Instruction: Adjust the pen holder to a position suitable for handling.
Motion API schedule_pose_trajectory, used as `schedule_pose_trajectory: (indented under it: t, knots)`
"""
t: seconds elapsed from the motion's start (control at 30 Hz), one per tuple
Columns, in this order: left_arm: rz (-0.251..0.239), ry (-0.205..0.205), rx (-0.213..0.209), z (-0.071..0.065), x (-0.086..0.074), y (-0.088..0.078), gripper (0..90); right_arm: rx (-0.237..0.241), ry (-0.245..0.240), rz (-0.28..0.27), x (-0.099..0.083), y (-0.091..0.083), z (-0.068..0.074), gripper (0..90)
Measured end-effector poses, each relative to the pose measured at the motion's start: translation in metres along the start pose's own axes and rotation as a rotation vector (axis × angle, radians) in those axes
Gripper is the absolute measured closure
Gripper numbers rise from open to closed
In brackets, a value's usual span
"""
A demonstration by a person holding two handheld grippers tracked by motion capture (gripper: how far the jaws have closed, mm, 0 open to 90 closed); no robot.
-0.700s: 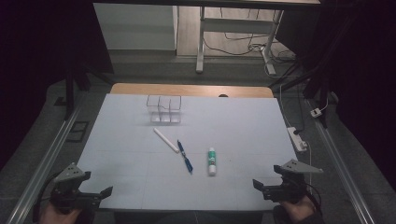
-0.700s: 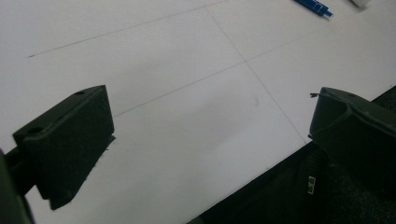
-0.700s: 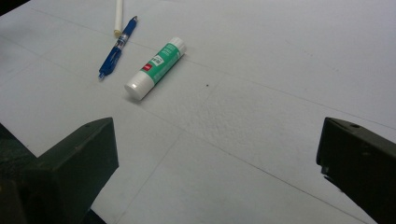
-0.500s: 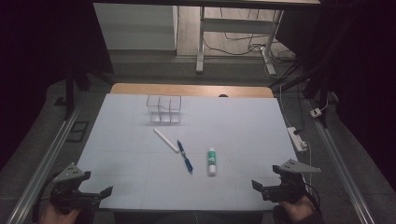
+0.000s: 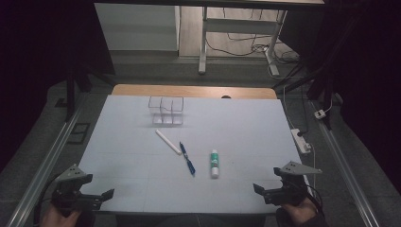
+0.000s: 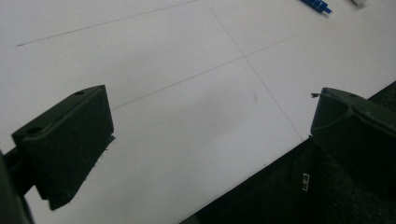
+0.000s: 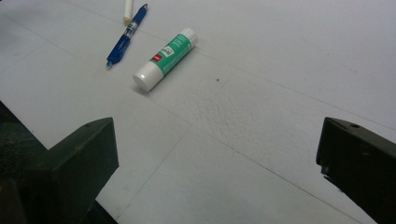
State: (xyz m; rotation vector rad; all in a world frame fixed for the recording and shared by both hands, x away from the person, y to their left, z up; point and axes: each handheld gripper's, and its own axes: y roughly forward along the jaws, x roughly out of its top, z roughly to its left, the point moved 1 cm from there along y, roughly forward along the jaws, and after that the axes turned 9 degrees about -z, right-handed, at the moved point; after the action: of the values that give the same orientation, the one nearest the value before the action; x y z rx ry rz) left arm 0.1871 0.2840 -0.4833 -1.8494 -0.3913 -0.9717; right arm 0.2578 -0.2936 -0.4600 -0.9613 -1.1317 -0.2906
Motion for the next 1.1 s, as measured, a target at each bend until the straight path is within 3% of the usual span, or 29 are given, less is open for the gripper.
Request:
schedule_pose_trajectory:
  t: [0.3,0.43,0.7,0.83,0.93,1.1]
  knots:
    - [-0.028,0.037,0.001,-0.001,0.006,-0.002,0.0,0.004,0.003,0.002,0.0,0.0,-0.001,0.0]
    - [-0.013,0.047,-0.023,-0.002,0.01,0.001,0.0,0.007,0.005,0.005,0.0,0.0,-0.001,0.0]
    - [-0.029,0.078,-0.049,-0.002,0.017,0.008,0.0,0.01,0.005,0.011,-0.001,0.001,-0.001,0.0]
    - [-0.022,0.066,-0.085,-0.002,0.021,0.015,0.0,0.011,0.009,0.011,-0.001,0.001,-0.001,0.0]
    - [-0.019,0.083,-0.106,-0.004,0.025,0.023,0.0,0.012,0.008,0.013,-0.001,0.001,-0.001,0.0]
    - [-0.024,0.096,-0.108,-0.005,0.03,0.029,0.0,0.011,0.01,0.013,-0.001,0.001,-0.001,0.0]
